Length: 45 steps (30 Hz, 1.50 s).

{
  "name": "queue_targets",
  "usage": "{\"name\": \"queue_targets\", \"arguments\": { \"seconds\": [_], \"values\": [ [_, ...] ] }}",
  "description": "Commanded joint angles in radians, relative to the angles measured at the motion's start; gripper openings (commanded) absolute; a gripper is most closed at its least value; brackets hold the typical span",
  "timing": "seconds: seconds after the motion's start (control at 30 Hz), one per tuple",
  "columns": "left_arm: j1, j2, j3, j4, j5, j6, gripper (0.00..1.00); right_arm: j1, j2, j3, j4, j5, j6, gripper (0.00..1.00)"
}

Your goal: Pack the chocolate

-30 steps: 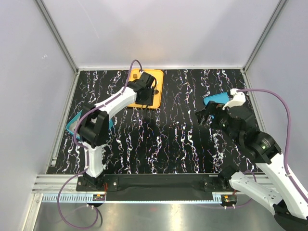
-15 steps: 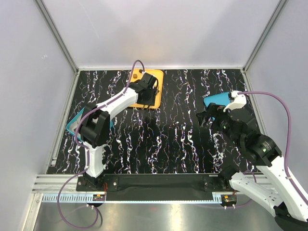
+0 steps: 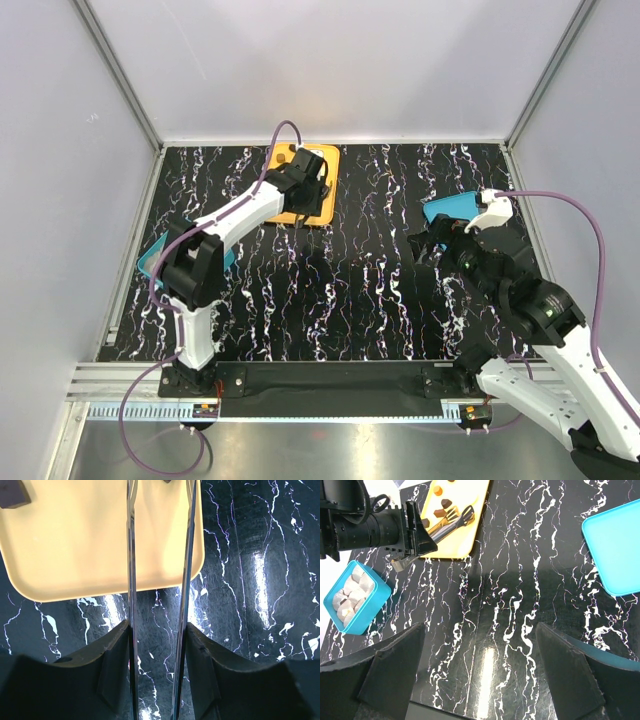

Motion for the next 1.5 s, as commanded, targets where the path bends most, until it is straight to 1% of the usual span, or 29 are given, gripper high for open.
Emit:
{"name": "queue_targets", "arguments": {
  "seconds": [0.0,0.3,0.47,0.8,0.93,1.03,1.1,1.33,1.47],
  "values": [
    [-0.004,0.006,0.043,0.049,-0.023,0.023,0.48,0.005,-0.009,0.000,0.032,0.004,0.005,1.00],
    [-0.006,0.026,0.054,0.040,0.007,0.035,0.46,0.005,-0.009,-0.001,0.039,0.014,-0.003,1.00],
    [-0.006,0.041,0.060,0.032,-0.002,0.046,0.43,0.005,-0.014,-0.004,0.035,0.013,0.003,1.00],
    [-0.006,0.086,0.100,0.012,-0.014,0.061,0.42,0.002,-0.037,-0.012,0.023,0.019,0.008,1.00],
    [-0.007,0.076,0.094,0.004,-0.010,0.060,0.39,0.005,-0.043,-0.010,0.019,0.027,0.006,1.00],
    [-0.010,0.043,0.084,-0.014,-0.020,0.058,0.38,0.005,-0.046,-0.009,0.017,0.027,0.009,1.00],
    [-0.013,0.024,0.078,-0.029,-0.025,0.055,0.34,0.004,-0.052,-0.009,0.020,0.025,0.009,1.00],
    [-0.021,-0.100,0.072,-0.108,-0.031,0.012,0.31,0.005,-0.090,-0.026,0.035,0.010,0.012,1.00],
    [-0.021,-0.176,0.066,-0.219,-0.048,-0.021,0.29,0.005,-0.116,-0.046,0.043,-0.030,0.012,1.00]
  ]
}}
